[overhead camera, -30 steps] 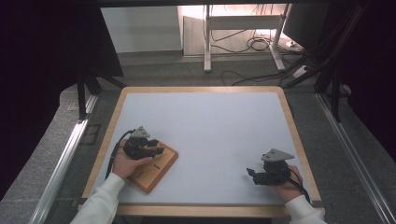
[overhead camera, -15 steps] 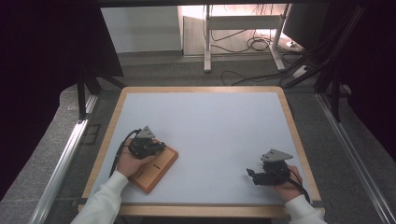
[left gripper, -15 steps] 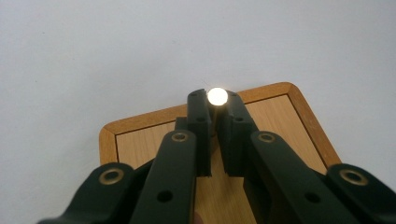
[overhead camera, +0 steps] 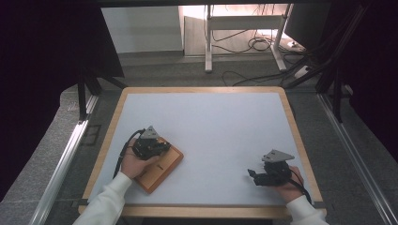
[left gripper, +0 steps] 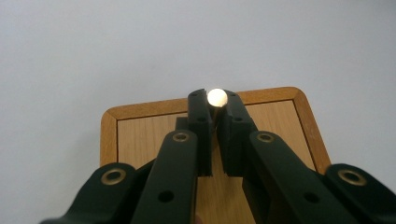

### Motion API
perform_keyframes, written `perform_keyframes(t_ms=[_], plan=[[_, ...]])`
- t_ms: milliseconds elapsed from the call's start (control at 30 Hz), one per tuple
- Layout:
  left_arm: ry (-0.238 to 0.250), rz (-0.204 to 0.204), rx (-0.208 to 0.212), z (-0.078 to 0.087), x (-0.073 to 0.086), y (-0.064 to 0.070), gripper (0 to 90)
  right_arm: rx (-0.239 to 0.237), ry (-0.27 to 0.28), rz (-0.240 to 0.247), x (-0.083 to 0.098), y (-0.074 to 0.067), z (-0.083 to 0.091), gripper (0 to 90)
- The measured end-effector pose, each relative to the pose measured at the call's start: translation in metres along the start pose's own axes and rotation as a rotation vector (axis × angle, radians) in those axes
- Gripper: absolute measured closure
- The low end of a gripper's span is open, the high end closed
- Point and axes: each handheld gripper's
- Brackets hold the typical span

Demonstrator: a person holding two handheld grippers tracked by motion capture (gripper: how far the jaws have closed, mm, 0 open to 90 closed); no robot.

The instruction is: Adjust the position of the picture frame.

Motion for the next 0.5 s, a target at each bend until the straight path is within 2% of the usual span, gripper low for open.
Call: perform_keyframes(t_ms=[500], plan=[[0.001,-0.064,0.054,-0.022,-0.035,0.033,85.2,0.003,0.0,0.008,0.0,0.0,0.001,17.1]])
Point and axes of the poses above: each handheld gripper's, and its own axes: z roughly backward along the jaws, x roughly out of its underside, y roughly to its right, and after that the axes turned 10 degrees about -x, right-handed
